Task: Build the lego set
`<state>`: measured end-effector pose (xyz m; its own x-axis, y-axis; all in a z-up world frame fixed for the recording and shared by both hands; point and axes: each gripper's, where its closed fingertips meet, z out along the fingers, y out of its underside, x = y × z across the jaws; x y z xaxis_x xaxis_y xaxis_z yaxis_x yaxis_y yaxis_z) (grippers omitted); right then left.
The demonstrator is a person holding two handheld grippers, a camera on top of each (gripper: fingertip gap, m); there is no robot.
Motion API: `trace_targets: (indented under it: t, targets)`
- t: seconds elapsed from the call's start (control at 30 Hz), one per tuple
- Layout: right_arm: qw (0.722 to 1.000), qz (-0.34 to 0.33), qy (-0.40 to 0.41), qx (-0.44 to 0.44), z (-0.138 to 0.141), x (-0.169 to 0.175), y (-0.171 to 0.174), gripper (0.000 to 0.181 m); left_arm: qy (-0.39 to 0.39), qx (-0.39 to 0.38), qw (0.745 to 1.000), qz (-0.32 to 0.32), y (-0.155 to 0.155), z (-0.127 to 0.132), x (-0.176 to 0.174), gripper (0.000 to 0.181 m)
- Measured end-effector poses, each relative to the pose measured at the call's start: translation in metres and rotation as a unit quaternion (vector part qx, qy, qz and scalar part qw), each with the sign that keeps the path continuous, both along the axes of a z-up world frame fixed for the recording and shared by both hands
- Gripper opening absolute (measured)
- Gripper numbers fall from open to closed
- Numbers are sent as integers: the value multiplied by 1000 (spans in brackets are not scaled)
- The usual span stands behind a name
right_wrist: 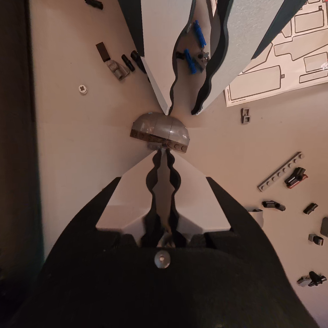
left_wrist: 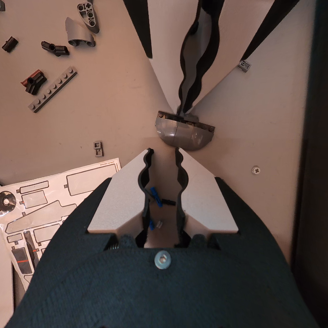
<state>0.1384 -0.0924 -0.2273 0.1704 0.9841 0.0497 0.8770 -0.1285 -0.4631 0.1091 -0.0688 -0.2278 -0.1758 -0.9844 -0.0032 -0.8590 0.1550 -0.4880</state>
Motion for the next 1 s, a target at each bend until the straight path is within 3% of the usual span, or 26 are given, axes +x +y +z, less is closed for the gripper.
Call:
trace_targets:
  t: [0.2, 0.43, 1.0]
  targets:
    - [1000, -7, -2, 2, 0, 2, 2, 1, -1, -1, 1000, 0, 0, 0, 0, 25]
    - [1000, 7, 15, -17, 4, -5, -8, 14, -1, -3, 1000, 0, 0, 0, 0, 25]
    - [999, -10, 16, -41, 6, -2, -17, 18, 1, -9, 1000, -3, -3, 1, -1, 28]
